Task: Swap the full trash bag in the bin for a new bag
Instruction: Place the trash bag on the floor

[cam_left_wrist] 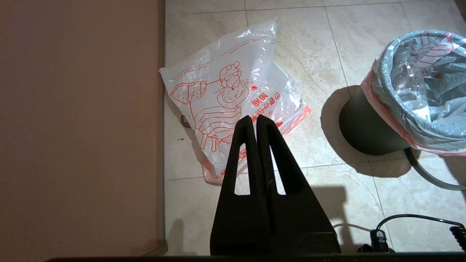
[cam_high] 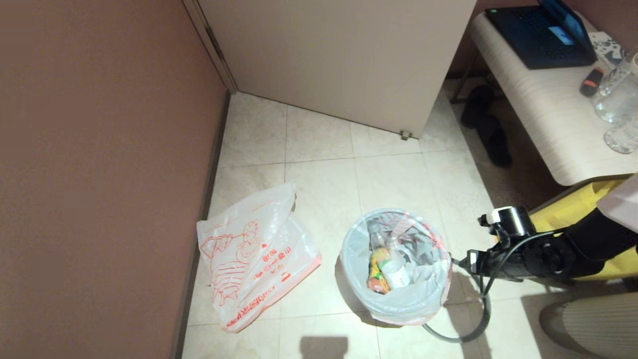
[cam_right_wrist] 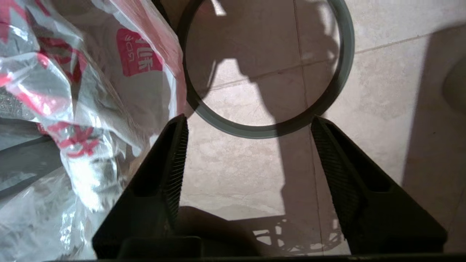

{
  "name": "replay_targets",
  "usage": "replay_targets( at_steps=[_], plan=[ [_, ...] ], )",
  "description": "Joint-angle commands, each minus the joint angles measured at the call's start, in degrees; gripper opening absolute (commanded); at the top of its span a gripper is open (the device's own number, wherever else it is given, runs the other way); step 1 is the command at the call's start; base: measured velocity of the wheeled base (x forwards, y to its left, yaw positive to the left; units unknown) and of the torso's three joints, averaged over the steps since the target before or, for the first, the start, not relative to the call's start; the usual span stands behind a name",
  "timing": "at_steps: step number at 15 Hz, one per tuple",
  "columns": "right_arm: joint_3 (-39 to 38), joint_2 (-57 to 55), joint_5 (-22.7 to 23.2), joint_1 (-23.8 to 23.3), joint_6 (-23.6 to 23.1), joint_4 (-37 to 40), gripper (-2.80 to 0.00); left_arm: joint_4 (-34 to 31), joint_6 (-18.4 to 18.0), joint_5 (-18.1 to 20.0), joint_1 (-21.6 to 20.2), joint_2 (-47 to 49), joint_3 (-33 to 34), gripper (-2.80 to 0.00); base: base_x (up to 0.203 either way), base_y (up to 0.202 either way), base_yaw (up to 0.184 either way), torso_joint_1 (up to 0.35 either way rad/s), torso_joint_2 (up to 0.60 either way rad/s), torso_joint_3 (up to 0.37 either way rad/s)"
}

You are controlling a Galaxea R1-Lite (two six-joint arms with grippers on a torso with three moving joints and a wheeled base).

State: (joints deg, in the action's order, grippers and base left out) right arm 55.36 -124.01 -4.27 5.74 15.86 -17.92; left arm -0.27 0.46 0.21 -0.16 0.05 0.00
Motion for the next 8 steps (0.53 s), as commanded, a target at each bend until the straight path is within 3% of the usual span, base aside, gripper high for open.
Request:
replay_targets(
  at_steps=[1,8],
  plan=[
    [2.72,-5.11,-0.04,0.18,-0.12,-0.18,0.0,0.0,0.06,0.06,-0.02,0.04,0.0,-2.8,0.0,0.0,0.0,0.0,0.0,0.0],
    [9.07,-9.97,0.75,0.94,-0.04,-0.23,0.0,0.0,-0.02,0.03,-0.02,-0.04,0.0,-2.8,0.0,0.0,0.0,0.0,0.0,0.0]
  ],
)
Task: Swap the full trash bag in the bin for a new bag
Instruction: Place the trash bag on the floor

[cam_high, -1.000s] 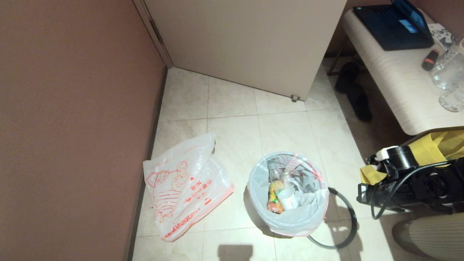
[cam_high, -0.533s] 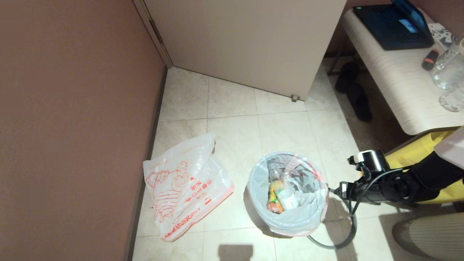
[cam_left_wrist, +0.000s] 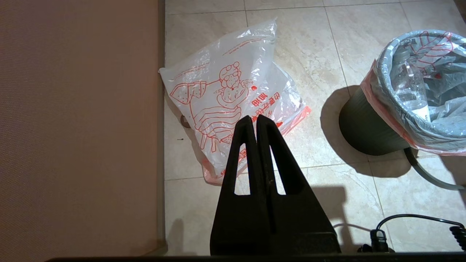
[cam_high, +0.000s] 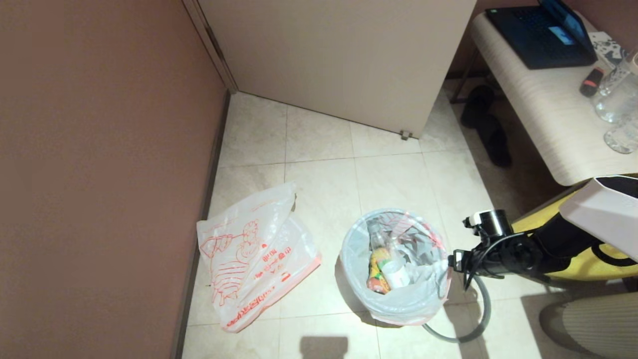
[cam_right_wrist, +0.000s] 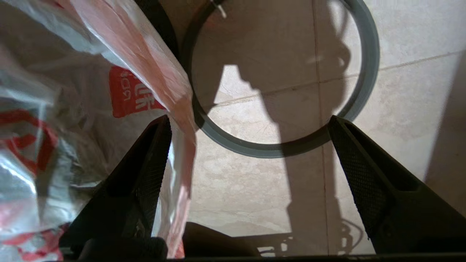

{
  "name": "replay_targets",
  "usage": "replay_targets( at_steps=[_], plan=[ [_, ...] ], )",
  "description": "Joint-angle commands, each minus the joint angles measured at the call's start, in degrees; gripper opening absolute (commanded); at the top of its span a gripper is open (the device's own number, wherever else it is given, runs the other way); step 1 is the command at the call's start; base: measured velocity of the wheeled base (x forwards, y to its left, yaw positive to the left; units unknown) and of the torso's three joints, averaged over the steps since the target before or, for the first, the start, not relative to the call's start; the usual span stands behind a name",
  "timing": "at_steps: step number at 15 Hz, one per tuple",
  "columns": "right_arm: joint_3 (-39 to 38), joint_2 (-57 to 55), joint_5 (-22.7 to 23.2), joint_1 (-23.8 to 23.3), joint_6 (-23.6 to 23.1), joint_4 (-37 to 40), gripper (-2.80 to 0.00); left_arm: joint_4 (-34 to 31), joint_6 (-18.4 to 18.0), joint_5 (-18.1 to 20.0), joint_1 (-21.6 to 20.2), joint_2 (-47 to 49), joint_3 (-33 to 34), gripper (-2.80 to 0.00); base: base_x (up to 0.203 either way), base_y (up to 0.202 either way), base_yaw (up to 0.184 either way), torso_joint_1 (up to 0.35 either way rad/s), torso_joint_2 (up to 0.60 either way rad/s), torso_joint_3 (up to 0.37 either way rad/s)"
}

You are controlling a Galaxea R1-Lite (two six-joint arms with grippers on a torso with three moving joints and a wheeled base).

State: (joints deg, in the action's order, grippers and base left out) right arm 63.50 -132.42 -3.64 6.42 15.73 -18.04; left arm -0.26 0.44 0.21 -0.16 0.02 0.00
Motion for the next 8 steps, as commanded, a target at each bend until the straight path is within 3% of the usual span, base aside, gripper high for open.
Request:
replay_targets(
  at_steps=[1,8],
  plan=[
    [1.65,-2.47,0.79,0.43,0.04,-0.12,0.0,-0.01,0.09,-0.03,-0.02,0.06,0.0,-2.8,0.0,0.0,0.0,0.0,0.0,0.0],
    [4.84,-8.64,1.62,2.01,-3.11,-2.96,0.0,-0.01,0.09,0.06,-0.02,0.06,0.0,-2.8,0.0,0.0,0.0,0.0,0.0,0.0]
  ],
)
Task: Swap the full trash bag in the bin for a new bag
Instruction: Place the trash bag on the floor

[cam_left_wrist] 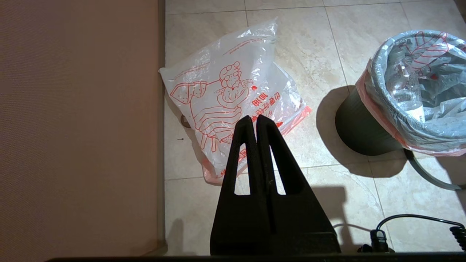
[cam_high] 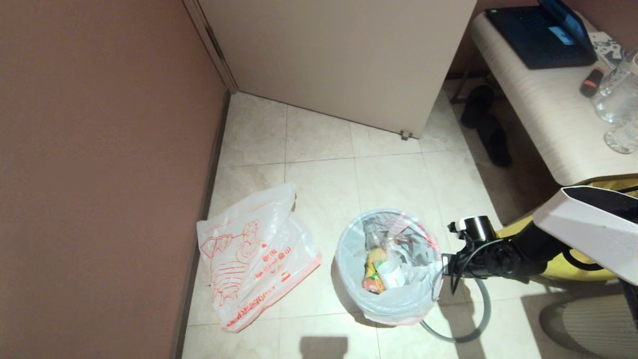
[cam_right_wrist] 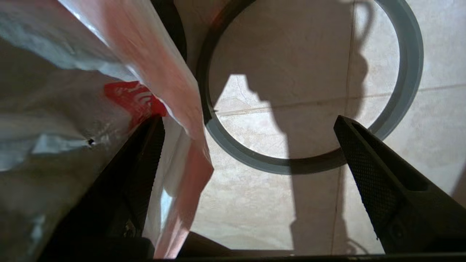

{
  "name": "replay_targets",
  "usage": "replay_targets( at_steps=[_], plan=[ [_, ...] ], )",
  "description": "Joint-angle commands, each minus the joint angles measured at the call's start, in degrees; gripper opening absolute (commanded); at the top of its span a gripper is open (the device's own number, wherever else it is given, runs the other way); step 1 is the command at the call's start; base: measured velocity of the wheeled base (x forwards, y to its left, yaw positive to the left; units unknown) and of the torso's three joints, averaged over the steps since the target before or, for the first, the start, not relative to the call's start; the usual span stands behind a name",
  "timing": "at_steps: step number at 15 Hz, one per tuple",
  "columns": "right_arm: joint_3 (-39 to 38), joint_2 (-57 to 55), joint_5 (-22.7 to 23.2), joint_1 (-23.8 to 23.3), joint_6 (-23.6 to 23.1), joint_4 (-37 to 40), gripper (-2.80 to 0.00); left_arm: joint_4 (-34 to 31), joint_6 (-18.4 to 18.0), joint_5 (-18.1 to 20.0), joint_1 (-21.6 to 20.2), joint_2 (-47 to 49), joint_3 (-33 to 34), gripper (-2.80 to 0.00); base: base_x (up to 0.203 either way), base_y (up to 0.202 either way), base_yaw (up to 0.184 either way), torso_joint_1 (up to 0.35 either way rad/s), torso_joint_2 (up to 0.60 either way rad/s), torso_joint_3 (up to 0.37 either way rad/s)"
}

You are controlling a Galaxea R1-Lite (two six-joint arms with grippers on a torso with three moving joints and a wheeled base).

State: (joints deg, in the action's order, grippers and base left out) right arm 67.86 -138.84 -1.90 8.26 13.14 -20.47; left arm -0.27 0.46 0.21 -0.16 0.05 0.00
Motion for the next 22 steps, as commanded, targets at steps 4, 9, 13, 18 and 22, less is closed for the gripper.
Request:
replay_targets(
  at_steps=[4,9,13,18,22],
  plan=[
    [3.03,-3.94,-3.13,0.26,-2.96,-0.51,0.0,0.0,0.0,0.02,-0.02,0.04,0.0,-2.8,0.0,0.0,0.0,0.0,0.0,0.0],
    [2.63,-2.39,-3.03,0.52,-3.47,0.06,-0.52,0.0,-0.02,-0.03,-0.02,0.04,0.0,-2.8,0.0,0.0,0.0,0.0,0.0,0.0],
    [2.35,-4.58,-2.41,0.99,-3.4,0.06,-2.8,0.0,0.05,-0.03,-0.02,0.04,0.0,-2.8,0.0,0.0,0.0,0.0,0.0,0.0],
    [2.73,-5.48,-2.65,1.52,-3.74,1.45,-2.8,0.0,0.03,0.03,-0.02,0.04,0.0,-2.8,0.0,0.0,0.0,0.0,0.0,0.0],
    [2.79,-4.89,-4.8,1.94,-3.93,5.27,-2.8,0.0,0.06,-0.03,-0.02,0.04,0.0,-2.8,0.0,0.0,0.0,0.0,0.0,0.0]
  ],
)
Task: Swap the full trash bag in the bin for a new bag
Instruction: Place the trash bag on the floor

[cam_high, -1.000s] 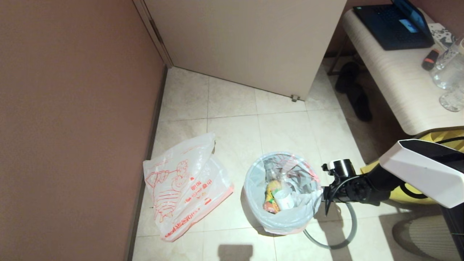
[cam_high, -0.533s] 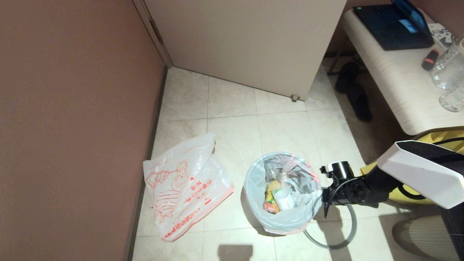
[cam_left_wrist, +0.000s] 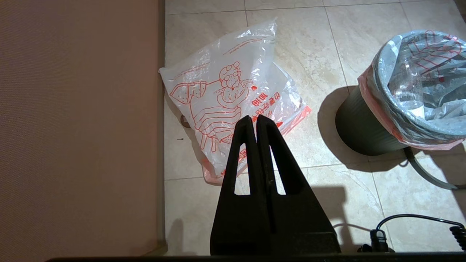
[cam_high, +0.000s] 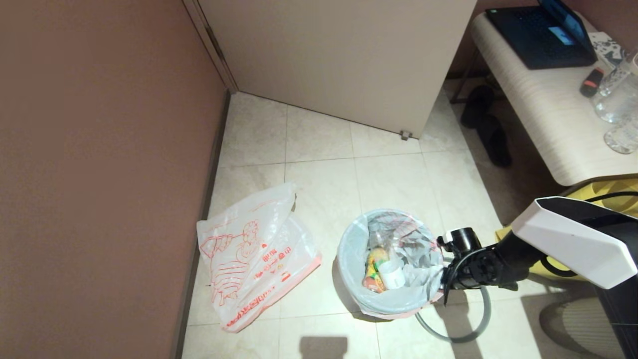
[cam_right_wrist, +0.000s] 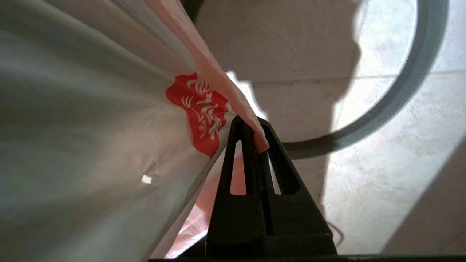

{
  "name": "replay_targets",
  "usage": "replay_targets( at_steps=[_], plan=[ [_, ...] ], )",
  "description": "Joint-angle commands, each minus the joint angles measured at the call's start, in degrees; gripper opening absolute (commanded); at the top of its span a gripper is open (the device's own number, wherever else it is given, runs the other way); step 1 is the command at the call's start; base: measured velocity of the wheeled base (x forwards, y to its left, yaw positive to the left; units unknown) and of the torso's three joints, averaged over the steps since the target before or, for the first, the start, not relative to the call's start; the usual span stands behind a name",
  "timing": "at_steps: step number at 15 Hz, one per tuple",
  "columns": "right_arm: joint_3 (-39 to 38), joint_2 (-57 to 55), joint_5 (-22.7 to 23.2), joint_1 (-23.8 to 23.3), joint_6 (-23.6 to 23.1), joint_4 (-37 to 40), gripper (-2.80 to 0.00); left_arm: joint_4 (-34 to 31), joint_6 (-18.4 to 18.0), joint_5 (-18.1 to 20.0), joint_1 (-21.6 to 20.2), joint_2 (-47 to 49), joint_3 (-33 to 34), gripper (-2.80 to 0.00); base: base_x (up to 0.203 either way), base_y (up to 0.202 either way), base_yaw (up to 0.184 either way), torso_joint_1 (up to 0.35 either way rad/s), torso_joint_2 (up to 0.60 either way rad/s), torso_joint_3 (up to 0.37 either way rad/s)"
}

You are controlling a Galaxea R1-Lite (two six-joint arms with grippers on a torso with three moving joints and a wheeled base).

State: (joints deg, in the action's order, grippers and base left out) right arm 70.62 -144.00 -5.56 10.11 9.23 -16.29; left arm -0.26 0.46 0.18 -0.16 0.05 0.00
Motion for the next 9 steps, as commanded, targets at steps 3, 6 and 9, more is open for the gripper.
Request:
replay_targets(
  at_steps=[3,6,9],
  plan=[
    [-0.4,0.78,-9.68,0.32,-2.06,3.78,-2.8,0.0,0.06,0.05,-0.02,0.04,0.0,-2.8,0.0,0.0,0.0,0.0,0.0,0.0],
    [-0.98,2.96,-21.64,1.46,-4.72,8.78,-2.8,0.0,0.06,-0.01,-0.02,0.04,0.0,-2.8,0.0,0.0,0.0,0.0,0.0,0.0],
    [-2.59,8.33,-21.62,2.7,-3.64,10.74,-2.8,0.0,0.06,0.0,-0.02,0.04,0.0,-2.8,0.0,0.0,0.0,0.0,0.0,0.0]
  ],
)
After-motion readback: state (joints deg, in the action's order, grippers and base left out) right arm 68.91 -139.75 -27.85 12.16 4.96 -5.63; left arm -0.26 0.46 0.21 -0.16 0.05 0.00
